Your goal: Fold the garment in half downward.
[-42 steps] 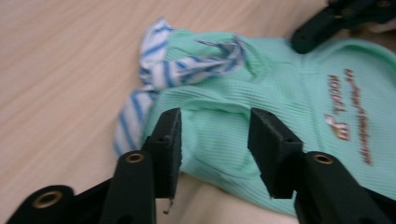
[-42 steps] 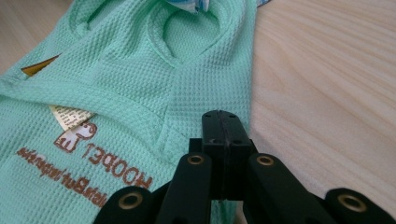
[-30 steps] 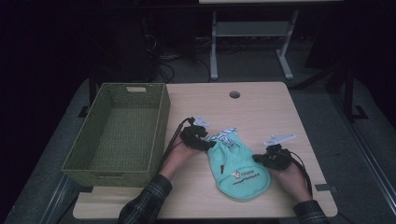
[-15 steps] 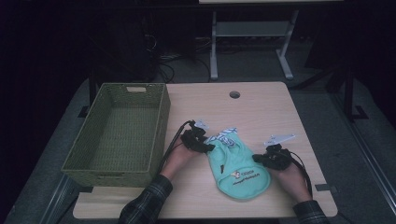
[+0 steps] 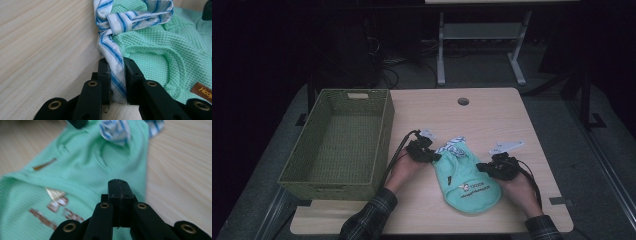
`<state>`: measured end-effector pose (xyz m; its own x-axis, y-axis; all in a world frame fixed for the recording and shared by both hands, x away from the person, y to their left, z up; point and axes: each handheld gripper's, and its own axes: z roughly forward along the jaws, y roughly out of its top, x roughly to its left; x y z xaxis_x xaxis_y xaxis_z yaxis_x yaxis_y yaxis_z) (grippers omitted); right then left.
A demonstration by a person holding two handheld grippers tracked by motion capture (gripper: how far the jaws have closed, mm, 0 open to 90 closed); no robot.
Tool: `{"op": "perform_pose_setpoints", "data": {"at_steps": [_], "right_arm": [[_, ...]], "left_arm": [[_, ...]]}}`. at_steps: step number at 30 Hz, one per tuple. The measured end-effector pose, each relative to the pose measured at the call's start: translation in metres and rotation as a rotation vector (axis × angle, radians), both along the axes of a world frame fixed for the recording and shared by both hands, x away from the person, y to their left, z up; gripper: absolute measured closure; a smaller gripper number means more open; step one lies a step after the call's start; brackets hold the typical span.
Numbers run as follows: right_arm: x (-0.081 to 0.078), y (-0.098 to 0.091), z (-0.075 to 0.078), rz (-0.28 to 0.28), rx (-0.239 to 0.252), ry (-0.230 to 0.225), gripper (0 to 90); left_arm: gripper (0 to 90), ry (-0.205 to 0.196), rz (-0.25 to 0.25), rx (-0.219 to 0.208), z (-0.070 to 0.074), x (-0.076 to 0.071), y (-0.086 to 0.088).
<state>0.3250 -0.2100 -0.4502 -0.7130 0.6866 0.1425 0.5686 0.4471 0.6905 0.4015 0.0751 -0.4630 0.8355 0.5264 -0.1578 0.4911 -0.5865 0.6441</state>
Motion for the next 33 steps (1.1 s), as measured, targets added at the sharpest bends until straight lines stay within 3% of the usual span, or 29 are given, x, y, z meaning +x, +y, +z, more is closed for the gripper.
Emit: {"op": "perform_pose_setpoints", "data": {"at_steps": [9,15,23,33], "right_arm": [[0.005,0.029,0.004,0.064,0.031,0.0,89.9],[0.011,0.046,-0.012,0.091,0.009,0.035,90.0],[0.014,0.052,-0.018,0.101,-0.014,0.033,90.0],[0.018,0.058,-0.017,0.1,-0.028,0.036,90.0]], "left_arm": [[77.3,-0.011,0.014,0.001,0.001,0.0,0.001],[77.9,-0.042,0.04,-0.023,0.009,-0.001,0.006],[78.2,-0.059,0.053,-0.122,0.027,-0.008,0.011],[78.6,-0.056,-0.002,-0.243,0.053,-0.018,0.011]]}}
